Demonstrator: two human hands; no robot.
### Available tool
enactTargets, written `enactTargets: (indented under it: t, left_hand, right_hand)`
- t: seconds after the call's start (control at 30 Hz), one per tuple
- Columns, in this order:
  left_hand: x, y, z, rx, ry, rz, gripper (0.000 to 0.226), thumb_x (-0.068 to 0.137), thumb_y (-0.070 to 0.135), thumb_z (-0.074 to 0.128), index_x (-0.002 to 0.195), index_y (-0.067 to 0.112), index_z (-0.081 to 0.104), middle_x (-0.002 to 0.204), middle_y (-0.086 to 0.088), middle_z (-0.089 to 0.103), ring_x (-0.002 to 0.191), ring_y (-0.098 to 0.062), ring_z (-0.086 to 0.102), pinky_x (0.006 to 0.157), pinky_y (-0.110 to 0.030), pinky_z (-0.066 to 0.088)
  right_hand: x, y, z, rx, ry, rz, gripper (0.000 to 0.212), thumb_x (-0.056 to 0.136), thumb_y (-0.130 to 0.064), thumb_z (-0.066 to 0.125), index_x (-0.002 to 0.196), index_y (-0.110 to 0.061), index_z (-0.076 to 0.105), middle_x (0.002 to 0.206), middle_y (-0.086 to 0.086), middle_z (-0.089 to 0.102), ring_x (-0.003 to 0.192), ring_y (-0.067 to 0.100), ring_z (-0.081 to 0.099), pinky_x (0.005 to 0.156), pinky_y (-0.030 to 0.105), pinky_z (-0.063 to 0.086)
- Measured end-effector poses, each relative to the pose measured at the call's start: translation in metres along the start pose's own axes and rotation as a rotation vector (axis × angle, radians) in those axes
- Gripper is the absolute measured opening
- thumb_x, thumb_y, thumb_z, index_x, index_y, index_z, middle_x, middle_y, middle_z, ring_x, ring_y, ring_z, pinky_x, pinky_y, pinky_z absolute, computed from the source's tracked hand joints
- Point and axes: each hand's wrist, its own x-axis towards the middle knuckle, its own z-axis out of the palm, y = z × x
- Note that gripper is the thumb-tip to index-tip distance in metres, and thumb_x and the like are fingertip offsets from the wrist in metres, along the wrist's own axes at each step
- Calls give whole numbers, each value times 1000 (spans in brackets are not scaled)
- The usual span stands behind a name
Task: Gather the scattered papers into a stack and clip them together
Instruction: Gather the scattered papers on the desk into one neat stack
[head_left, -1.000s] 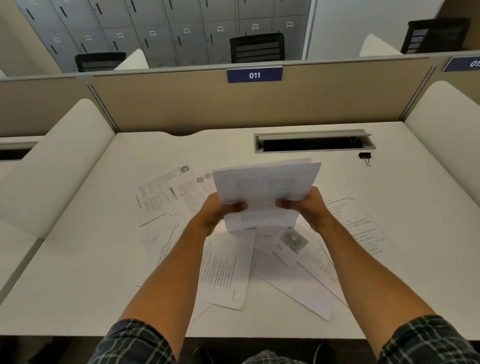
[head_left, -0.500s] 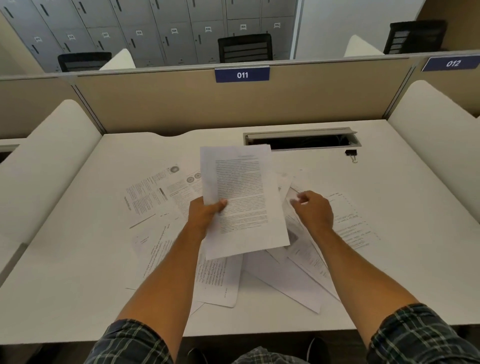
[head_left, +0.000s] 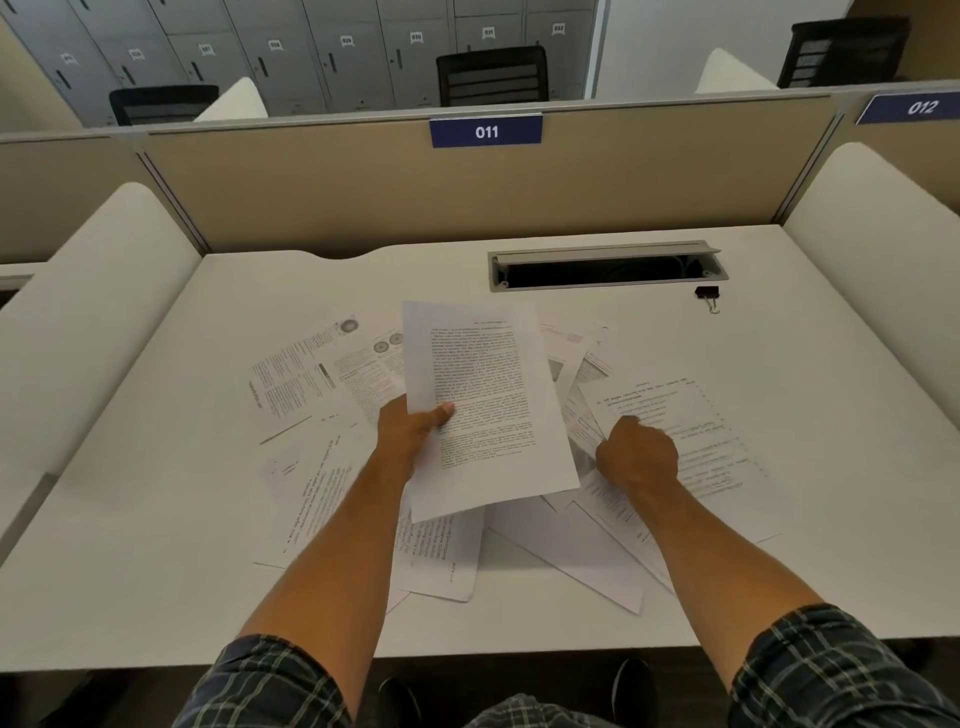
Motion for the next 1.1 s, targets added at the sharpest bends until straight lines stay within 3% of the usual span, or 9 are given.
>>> enactTargets:
  t: [0.13, 0.23, 0.37, 0.5, 0.6, 0.8, 0.87, 0.97, 1.1]
  left_hand:
    - [-1, -1, 5, 26, 6, 5, 31, 85, 13, 84, 112, 24, 71, 103, 11, 80, 89, -11, 78, 74, -28, 62]
    - [0, -1, 10, 81, 20, 11, 47, 83, 12, 86, 126, 16, 66, 118, 2, 74, 101, -18, 73, 89, -39, 59]
    - [3, 1, 17, 126, 40, 24, 80, 80, 5, 87, 148, 13, 45, 137, -6, 63, 117, -25, 62, 97, -41, 52]
    - [4, 3, 20, 133, 3, 56, 104, 79, 6, 88, 160, 22, 26, 155, -6, 48, 129, -21, 50, 108, -42, 45]
    - [3, 5, 22, 225, -29, 108, 107, 82, 10, 87, 165, 25, 19, 165, -4, 36, 146, -27, 40, 121, -50, 34]
    - [0, 14, 28, 345, -129, 195, 97, 91, 1, 76, 165, 23, 17, 169, -5, 30, 152, -31, 33, 123, -58, 31]
    - [1, 16, 32, 394, -143, 213, 81, 93, -3, 70, 160, 22, 32, 165, -6, 36, 151, -28, 35, 125, -52, 29]
    - [2, 20, 38, 398, -173, 170, 46, 94, -9, 60, 133, 13, 67, 145, -10, 60, 136, -31, 55, 117, -50, 44]
    - [-3, 25, 44, 215, -206, -19, 47, 88, -15, 50, 114, 11, 79, 131, -9, 71, 117, -32, 68, 99, -46, 59]
  right_hand:
    - [3, -3, 6, -175, -66, -23, 65, 104, -27, 52, 157, 4, 31, 146, 25, 57, 134, 44, 54, 112, 52, 47]
    - [-1, -5, 9, -267, -75, -84, 58, 97, -29, 67, 144, -2, 45, 138, 21, 63, 132, 42, 57, 111, 51, 48]
    - [-7, -6, 9, -248, -53, -173, 35, 93, -21, 72, 120, -9, 53, 116, 15, 73, 115, 37, 68, 100, 46, 55]
    - [-11, 1, 7, -353, 41, -286, 8, 99, -11, 59, 100, -14, 52, 101, 3, 76, 88, 20, 72, 66, 27, 46]
    - [-14, 7, 3, -346, 123, -271, 14, 98, -11, 52, 111, -12, 58, 98, 3, 73, 82, 20, 71, 61, 28, 41]
    - [-11, -27, -52, 77, 440, -180, 26, 102, -20, 49, 112, 0, 62, 93, 17, 70, 73, 37, 70, 59, 32, 37]
    - [-11, -46, -72, 205, 484, -202, 25, 103, -23, 48, 108, -3, 63, 90, 13, 67, 70, 34, 64, 59, 32, 38]
    - [-15, -75, -86, 394, 384, -264, 20, 103, -27, 49, 94, -12, 58, 75, -2, 60, 63, 22, 57, 54, 29, 37]
    - [-24, -107, -88, 710, 156, -286, 19, 102, -30, 51, 88, -18, 55, 78, 0, 69, 62, 19, 71, 56, 37, 60]
